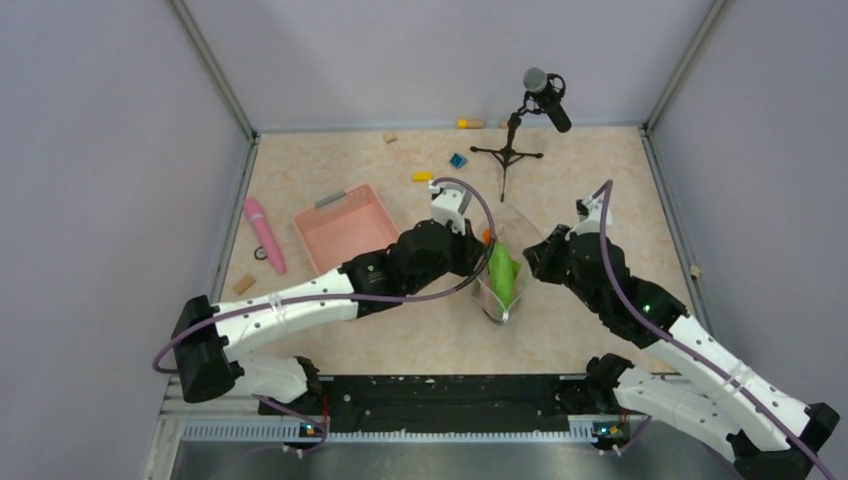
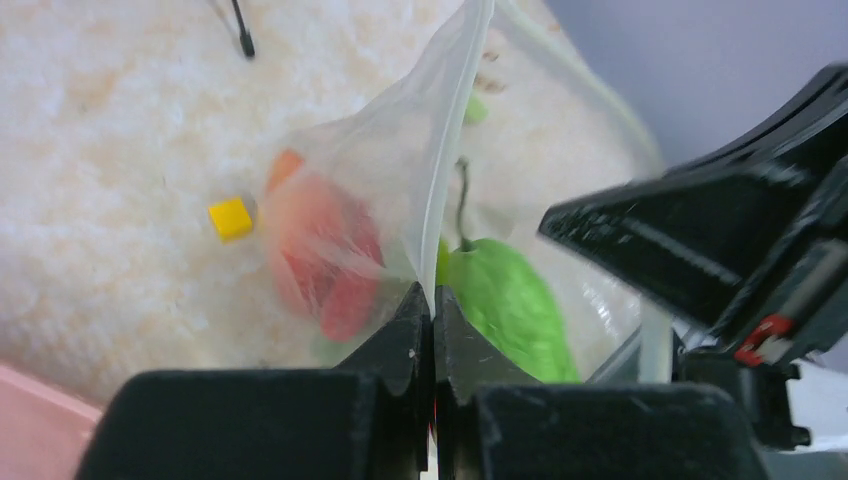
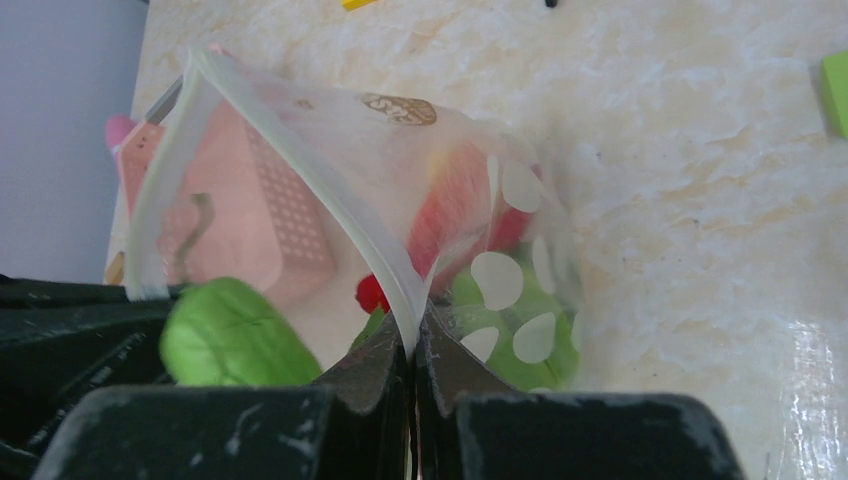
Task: Place the food in the zip-top bag and seal the zipper
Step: Adjust the zipper food storage bag at the center of the board, then zip the zipper food storage bag at the center of the board.
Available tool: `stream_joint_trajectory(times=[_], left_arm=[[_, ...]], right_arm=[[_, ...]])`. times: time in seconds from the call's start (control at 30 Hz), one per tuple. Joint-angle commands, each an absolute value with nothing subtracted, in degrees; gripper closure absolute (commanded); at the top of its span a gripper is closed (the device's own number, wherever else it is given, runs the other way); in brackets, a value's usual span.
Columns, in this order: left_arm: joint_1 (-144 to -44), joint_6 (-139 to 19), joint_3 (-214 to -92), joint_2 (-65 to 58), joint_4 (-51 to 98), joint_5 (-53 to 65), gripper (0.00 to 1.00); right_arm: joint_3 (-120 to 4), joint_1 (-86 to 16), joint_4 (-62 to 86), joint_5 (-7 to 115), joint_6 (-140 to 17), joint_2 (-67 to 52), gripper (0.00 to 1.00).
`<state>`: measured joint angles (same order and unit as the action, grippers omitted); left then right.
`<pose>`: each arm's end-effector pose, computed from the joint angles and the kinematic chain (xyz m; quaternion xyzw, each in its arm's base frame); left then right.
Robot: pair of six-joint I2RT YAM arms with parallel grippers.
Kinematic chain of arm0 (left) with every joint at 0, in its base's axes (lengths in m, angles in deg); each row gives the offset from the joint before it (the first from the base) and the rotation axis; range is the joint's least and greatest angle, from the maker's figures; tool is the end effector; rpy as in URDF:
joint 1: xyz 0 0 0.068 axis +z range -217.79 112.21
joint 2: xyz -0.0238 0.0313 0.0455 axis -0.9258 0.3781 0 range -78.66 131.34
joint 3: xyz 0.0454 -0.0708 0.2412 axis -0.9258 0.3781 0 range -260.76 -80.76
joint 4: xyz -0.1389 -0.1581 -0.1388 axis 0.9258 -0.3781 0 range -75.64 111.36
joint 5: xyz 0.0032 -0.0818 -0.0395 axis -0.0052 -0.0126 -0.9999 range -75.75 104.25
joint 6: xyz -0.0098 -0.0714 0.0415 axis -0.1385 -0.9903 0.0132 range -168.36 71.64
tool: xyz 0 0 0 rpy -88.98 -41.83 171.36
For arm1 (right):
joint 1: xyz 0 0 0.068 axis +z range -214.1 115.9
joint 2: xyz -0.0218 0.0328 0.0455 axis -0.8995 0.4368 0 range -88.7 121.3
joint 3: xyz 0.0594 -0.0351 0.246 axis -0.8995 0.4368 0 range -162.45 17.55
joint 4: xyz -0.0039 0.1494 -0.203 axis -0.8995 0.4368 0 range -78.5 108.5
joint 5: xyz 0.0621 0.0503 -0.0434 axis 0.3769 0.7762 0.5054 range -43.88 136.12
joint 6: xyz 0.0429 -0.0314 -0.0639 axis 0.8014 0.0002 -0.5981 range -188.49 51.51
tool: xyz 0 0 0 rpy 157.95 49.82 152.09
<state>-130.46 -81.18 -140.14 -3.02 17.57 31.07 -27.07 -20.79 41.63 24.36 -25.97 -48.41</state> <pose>0.1729 -0.2890 0.2944 0.1278 0.8048 -0.3392 0.4700 0.1562 0.1104 0.2886 0.0946 0.8325 0.2383 0.4911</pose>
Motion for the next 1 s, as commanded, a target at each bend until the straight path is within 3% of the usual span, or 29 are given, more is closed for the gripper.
stream_joint_trajectory(times=[0.0,0.23,0.47,0.7,0.8,0.97], left_arm=[[-128.5,-74.6,-150.2,-1.8,11.9,32.4,1.0],[-123.8,-67.9,-157.6,3.2,5.1,22.6,1.0],[-123.1,-61.5,-156.4,4.0,5.1,12.0,1.0],[-122.8,-58.5,-158.5,5.7,3.2,10.1,1.0],[-122.6,-58.0,-159.3,6.3,2.5,9.0,1.0],[-122.5,-57.1,-159.4,6.6,1.8,8.3,1.0]], right_arm=[[-32.0,-21.3,42.7,31.0,-28.1,-46.3,0.96],[-33.2,-21.3,46.5,30.6,-28.7,-45.3,0.84],[-33.9,-21.3,46.9,25.9,-29.3,-47.3,0.81],[-34.6,-21.3,45.3,24.5,-38.4,-45.8,0.58],[-33.8,-21.3,42.1,25.1,-43.4,-44.6,0.42],[-31.8,-21.3,35.8,26.6,-49.3,-40.9,0.41]])
